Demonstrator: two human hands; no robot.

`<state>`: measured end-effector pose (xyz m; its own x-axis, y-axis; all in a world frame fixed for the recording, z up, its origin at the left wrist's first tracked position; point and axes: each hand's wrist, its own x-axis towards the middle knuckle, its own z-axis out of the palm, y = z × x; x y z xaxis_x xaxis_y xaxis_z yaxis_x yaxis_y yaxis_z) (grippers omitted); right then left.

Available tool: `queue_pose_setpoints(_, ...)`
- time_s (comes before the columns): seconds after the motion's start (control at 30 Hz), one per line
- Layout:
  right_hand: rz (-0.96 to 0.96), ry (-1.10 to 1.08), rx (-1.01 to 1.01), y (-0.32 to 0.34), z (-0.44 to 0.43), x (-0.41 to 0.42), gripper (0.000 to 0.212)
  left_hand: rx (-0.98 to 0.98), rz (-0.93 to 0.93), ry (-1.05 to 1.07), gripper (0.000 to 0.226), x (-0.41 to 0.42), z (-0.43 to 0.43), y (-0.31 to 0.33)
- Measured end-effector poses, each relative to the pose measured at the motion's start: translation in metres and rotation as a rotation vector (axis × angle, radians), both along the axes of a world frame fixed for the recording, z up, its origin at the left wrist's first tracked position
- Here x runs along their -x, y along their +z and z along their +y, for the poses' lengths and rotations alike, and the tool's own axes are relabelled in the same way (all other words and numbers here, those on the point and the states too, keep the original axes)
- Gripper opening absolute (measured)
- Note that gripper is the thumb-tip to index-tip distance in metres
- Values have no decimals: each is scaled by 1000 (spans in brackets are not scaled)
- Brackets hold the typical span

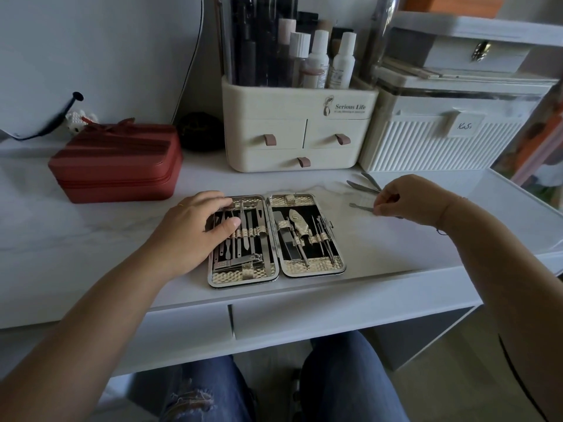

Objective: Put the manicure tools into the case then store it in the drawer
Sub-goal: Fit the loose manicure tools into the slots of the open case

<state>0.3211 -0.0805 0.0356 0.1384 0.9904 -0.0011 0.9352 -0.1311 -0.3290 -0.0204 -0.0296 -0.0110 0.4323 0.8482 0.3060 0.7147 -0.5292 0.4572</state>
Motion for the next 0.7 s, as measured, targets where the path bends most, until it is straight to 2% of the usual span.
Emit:
queue_pose_setpoints(0.2, -129, 28, 31, -3, 0, 3, 19, 16, -55, 8, 37, 0, 1, 1)
queue_pose_setpoints(0.3, -150, 49, -16, -4, -1, 7, 16, 45, -104, 16, 34, 1, 1, 2)
queue_pose_setpoints(0.33, -110, 58, -53, -3, 0, 11, 14, 53, -110, 20, 35, 1, 1, 2)
queue_pose_setpoints(0.4, 110, 77, -113, 3, 2, 26, 12, 64, -112, 28, 37, 1, 0, 2)
queue_pose_setpoints(0.47, 432, 136, -86, 11, 5, 46, 30, 60, -94, 24, 39, 0, -1, 3)
queue_pose_setpoints(0.53, 656, 218, -13, 17, 10, 69, 41, 46, -68, 10, 40, 0, -1, 3)
queue_pose_setpoints(0.7, 711, 308, 24, 10, 37, 126, 43, 32, -43, 12, 41, 0, -2, 3)
